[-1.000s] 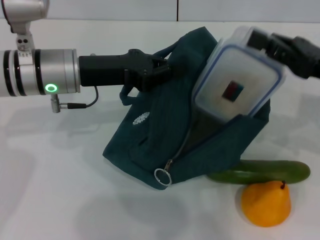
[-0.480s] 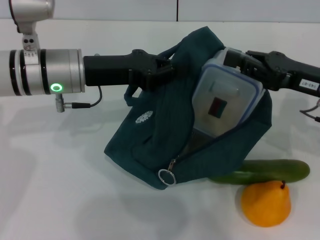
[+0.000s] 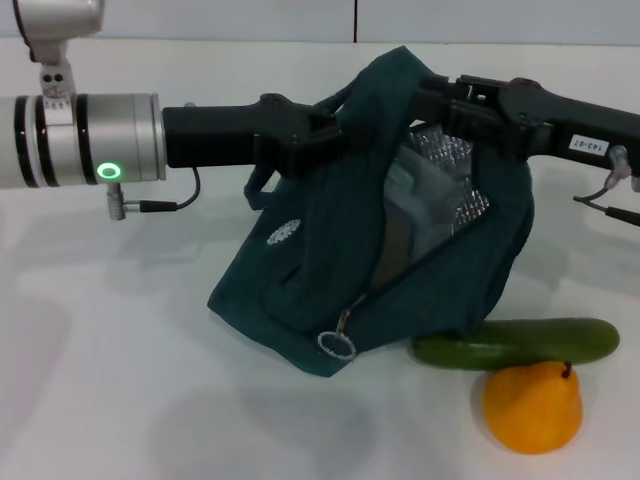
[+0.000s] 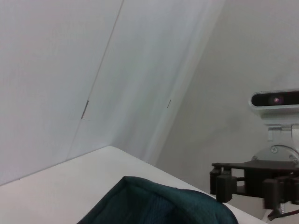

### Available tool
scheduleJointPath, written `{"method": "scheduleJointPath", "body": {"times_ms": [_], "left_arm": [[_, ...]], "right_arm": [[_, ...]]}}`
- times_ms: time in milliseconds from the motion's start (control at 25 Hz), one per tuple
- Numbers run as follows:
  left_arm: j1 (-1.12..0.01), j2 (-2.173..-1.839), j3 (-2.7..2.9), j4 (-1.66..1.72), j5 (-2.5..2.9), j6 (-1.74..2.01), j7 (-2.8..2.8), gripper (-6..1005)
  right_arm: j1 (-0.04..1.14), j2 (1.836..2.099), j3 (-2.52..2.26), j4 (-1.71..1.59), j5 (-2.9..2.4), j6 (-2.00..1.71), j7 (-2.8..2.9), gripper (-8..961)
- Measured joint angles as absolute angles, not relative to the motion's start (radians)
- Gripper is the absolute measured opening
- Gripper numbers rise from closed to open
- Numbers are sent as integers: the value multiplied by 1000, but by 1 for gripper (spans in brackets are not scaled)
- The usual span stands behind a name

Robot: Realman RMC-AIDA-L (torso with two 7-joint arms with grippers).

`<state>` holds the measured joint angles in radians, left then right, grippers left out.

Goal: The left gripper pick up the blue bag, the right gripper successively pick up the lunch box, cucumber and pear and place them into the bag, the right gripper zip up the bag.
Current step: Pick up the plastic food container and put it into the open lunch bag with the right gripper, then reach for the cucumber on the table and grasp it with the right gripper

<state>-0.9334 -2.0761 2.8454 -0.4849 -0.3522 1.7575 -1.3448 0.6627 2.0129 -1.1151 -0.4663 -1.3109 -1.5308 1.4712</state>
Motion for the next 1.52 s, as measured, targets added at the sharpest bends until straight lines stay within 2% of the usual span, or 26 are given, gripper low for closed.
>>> {"method": "scheduleJointPath", "body": {"times_ms": [200, 440, 640, 720, 760, 1000, 1520], "left_arm": [[-933, -2073, 2845, -491, -353, 1757, -1343, 40], [-925, -2072, 2845, -493, -355, 1755, -1341, 40], [-916, -2076, 2845, -492, -356, 1742, -1341, 40], [-909, -2078, 2845, -490, -353, 1737, -1341, 40], [-907, -2078, 2845, -490, -352, 1736, -1341, 40], [-906, -2080, 2845, -484, -349, 1729, -1341, 40], [-916, -2082, 2845, -465, -348, 1703, -1341, 40]], "right_arm": [[615, 2010, -1102, -508, -1275, -1563, 1477, 444], [437, 1992, -1085, -603, -1204, -1666, 1377, 469], [327, 1956, -1057, -600, -1302, -1824, 1242, 490], [292, 1948, -1035, -590, -1398, -1855, 1171, 423], [279, 1949, -1022, -587, -1456, -1859, 1136, 390], [240, 1960, -962, -556, -1634, -1854, 1058, 389], [247, 1959, -751, -529, -1653, -1818, 1092, 393]]}}
